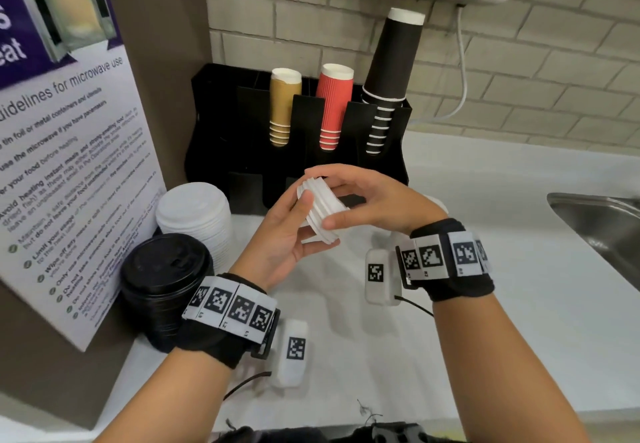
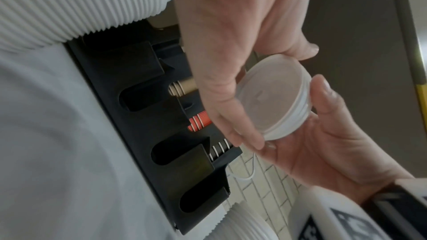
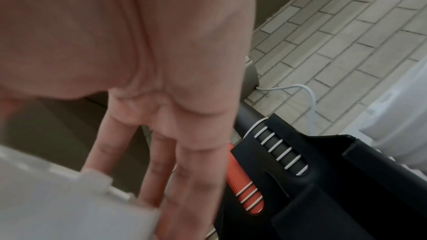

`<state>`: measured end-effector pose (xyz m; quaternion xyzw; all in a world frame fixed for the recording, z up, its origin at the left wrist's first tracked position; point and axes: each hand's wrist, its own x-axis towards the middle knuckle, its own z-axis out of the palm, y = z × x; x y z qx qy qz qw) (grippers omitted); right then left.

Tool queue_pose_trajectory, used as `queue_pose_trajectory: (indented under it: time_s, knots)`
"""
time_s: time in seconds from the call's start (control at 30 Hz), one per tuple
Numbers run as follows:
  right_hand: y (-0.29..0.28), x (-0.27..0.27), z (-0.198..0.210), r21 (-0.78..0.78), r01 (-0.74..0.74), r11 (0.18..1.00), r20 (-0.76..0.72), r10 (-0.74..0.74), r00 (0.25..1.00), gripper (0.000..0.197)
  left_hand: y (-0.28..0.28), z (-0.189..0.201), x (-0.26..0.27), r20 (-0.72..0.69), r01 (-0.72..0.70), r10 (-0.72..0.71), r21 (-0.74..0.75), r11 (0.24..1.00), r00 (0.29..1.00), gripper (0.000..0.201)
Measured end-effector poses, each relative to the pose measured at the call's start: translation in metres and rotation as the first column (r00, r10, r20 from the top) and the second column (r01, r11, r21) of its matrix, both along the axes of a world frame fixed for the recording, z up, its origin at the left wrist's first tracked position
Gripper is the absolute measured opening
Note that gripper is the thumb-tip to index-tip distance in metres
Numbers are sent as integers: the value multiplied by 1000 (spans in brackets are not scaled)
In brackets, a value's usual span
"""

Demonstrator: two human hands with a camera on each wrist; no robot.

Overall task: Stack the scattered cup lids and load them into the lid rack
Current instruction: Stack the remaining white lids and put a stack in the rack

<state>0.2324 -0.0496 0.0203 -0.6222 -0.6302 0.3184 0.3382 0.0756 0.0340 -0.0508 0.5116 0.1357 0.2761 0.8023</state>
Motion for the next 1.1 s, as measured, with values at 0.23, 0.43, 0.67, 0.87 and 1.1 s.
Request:
queue_pose_trajectory:
  time_s: [0.23, 0.43, 0.67, 0.87, 1.1]
  knots:
    - [5, -11, -6, 92, 41, 995, 14, -42, 999, 66, -1, -2, 0, 8, -110, 110, -1, 994, 994, 68]
    - [7, -9, -12, 159, 44, 986, 45, -52, 998, 66, -3, 1, 4, -17, -142, 143, 30, 989, 990, 71]
    - [35, 0, -5, 260, 70, 963, 18, -78, 997, 65, 7, 25, 8, -60, -315, 312, -38, 948, 948, 63]
    - [107, -2, -3, 394, 251, 884, 253, -367, 895, 76, 24, 59, -18, 6, -584, 585, -24, 811, 811, 15]
    - [165, -22, -27, 151, 167, 974, 820, -218, 530, 77, 25, 60, -29, 21, -643, 642, 8, 766, 766, 18]
